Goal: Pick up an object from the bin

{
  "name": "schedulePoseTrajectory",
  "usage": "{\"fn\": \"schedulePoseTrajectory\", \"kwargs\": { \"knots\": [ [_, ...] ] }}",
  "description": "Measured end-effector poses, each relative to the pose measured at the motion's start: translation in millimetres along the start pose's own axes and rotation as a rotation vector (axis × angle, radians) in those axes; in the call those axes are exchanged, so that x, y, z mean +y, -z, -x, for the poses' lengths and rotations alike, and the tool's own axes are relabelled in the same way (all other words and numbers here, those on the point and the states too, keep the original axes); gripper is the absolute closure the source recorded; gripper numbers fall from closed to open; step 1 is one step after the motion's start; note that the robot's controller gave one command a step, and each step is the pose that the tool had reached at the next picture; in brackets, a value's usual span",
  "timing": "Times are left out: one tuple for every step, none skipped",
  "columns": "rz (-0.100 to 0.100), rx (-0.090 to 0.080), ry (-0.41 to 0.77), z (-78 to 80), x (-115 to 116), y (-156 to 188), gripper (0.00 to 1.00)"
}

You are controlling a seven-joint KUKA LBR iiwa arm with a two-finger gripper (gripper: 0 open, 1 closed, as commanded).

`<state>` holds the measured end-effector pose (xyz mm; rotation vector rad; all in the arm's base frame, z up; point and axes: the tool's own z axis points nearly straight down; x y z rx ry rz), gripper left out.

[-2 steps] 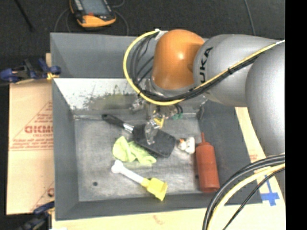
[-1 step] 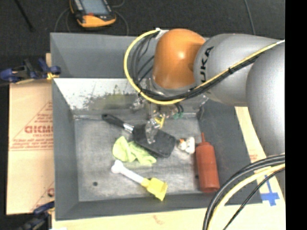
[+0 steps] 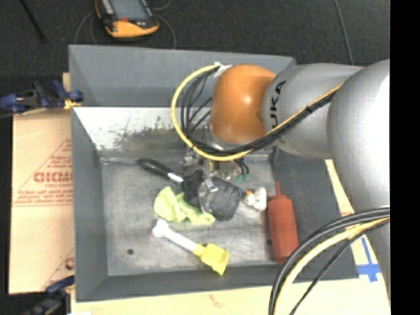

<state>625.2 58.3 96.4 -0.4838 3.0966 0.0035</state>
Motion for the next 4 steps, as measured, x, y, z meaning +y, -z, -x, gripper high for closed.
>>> {"fn": "schedulePoseTrajectory", "kwargs": {
  "knots": [
    [-0.002,-0.009,0.182,-15.6,-2,-20,1.0],
    [-0.002,-0.009,0.181,-15.6,-2,-20,1.0],
    [-0.001,0.001,0.698,7.3,16,94,1.0],
    [0.002,0.004,0.696,6.5,16,93,1.0]
  ]
}}
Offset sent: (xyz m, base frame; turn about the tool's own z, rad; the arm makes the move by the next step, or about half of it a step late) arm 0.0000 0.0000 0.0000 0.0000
